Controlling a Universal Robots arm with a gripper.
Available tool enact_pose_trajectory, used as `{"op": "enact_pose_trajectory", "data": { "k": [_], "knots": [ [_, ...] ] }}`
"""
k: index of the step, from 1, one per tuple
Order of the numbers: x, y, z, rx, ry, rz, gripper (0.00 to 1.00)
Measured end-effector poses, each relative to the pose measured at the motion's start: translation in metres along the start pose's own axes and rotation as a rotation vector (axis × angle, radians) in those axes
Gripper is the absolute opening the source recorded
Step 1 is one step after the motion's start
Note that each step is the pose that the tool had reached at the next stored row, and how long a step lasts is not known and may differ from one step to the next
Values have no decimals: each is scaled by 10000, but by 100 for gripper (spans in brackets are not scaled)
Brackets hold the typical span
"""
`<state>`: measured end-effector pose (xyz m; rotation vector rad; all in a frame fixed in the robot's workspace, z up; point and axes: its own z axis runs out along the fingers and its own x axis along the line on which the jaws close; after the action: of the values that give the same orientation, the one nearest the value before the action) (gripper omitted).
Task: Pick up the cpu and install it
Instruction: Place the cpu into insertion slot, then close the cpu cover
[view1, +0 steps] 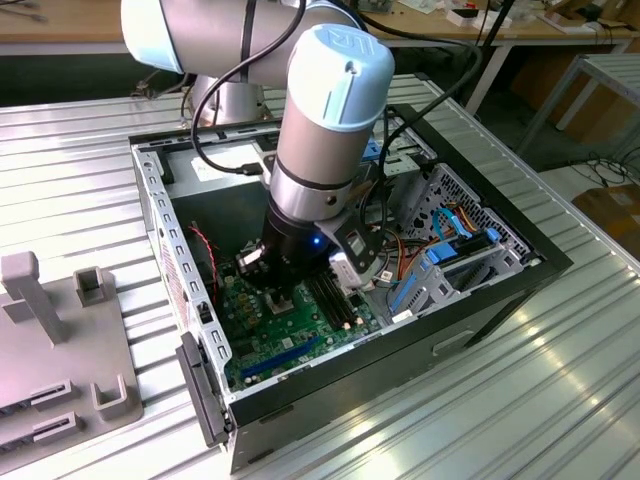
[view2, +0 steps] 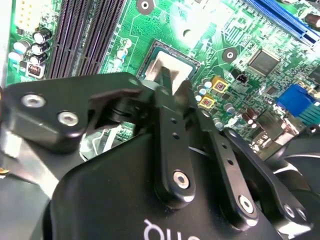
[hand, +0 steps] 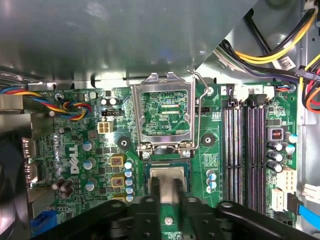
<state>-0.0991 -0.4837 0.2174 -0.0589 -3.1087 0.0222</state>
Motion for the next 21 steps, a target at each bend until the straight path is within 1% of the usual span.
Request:
{"op": "enact_pose_trajectory", "data": {
  "k": [2, 3, 4, 19, 21],
  "knots": [
    [1, 0, -19, 0, 12, -1, 13],
    [1, 0, -26, 0, 16, -1, 13],
    [1, 0, -27, -2, 17, -1, 11],
    [1, 0, -33, 0, 18, 0, 11],
    [-3, -1, -35, 4, 19, -49, 11]
  ]
}}
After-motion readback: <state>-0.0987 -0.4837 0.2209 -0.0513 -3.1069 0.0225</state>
